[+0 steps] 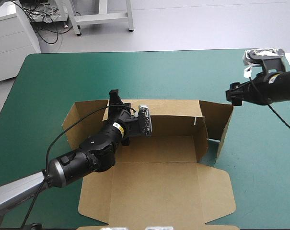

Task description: Fold the box

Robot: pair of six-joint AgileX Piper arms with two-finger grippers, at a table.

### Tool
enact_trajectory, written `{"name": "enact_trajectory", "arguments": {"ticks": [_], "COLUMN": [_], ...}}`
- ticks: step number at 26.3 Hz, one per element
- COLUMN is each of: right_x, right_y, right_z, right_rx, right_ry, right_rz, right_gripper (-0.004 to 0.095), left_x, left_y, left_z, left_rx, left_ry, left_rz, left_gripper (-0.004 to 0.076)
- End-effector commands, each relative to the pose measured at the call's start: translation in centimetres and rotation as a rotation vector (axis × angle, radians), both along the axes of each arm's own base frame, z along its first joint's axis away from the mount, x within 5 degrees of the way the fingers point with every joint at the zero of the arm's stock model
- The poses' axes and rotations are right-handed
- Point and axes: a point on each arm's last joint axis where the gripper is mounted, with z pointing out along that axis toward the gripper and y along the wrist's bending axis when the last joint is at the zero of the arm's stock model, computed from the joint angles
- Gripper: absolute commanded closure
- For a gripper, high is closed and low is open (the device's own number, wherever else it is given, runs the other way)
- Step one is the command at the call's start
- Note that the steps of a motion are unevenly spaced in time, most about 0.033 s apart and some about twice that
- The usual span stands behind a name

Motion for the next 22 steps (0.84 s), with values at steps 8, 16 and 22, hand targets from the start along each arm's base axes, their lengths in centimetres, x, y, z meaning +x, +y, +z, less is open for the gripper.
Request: {"name": "enact_trajectory", "arguments": {"ticks": [8,16,22], "right_x": [5.6,5.6,5.7], "right_y": [1.0,1.1,1.6], "right_z": [-4.0,-4.5,-3.5], "right_rx": [0.117,0.125,0.179], "right_ry": [0.136,0.185,0.141], "right_rz": [-0.010,0.002,0.016], "right_gripper": [0.0098,0.0102,0.0102], "left_x": [-0.5,-0.5,-0.5], "left_y": [0.0,0.0,0.1], "left_z": [1.0,1.0,1.0], "left_rx": [-0.100,-0.104,-0.099], "left_ry": [0.021,0.022,0.022], "left_rz": [0.012,0.014,0.018], "left_gripper": [0.0756,0.0756,0.0756]}}
